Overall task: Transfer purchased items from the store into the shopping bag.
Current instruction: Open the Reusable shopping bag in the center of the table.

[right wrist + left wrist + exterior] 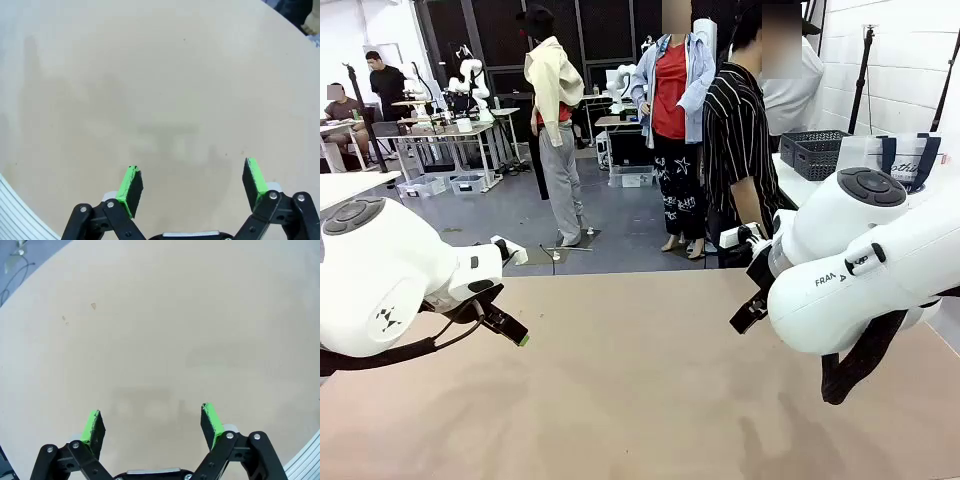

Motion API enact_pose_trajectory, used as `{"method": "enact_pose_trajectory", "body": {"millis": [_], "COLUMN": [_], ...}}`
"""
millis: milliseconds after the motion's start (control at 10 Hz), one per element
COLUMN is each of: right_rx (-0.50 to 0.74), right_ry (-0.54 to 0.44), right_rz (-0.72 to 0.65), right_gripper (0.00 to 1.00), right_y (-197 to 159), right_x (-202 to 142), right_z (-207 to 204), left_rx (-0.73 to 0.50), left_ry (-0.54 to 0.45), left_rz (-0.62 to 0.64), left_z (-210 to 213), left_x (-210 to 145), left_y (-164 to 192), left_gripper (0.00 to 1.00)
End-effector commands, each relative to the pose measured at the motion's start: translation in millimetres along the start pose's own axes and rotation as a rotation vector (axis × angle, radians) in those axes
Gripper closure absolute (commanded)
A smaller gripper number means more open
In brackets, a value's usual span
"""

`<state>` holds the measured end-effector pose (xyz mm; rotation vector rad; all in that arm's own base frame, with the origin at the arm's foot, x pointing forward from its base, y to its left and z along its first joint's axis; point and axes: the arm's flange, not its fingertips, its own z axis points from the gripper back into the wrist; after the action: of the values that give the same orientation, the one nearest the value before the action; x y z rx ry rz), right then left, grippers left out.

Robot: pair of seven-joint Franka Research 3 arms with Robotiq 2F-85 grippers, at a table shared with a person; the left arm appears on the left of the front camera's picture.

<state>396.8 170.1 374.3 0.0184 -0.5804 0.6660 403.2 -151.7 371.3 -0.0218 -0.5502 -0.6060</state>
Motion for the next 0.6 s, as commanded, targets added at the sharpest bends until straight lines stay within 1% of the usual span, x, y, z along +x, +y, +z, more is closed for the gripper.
{"method": "enact_pose_trajectory", "body": {"millis": [0,500], "right_rx": [0.0,0.0], "right_ry": [0.0,0.0], "right_rz": [0.0,0.0], "right_gripper": [0.0,0.0], "right_y": [-0.1,-0.1], "right_x": [0.0,0.0], "right_z": [0.0,0.0], "left_rx": [0.0,0.0], "left_ry": [0.0,0.0], "left_rz": [0.0,0.0], "left_z": [0.0,0.0], "left_x": [0.0,0.0], "left_y": [0.0,0.0], "left_gripper": [0.0,0.0]}}
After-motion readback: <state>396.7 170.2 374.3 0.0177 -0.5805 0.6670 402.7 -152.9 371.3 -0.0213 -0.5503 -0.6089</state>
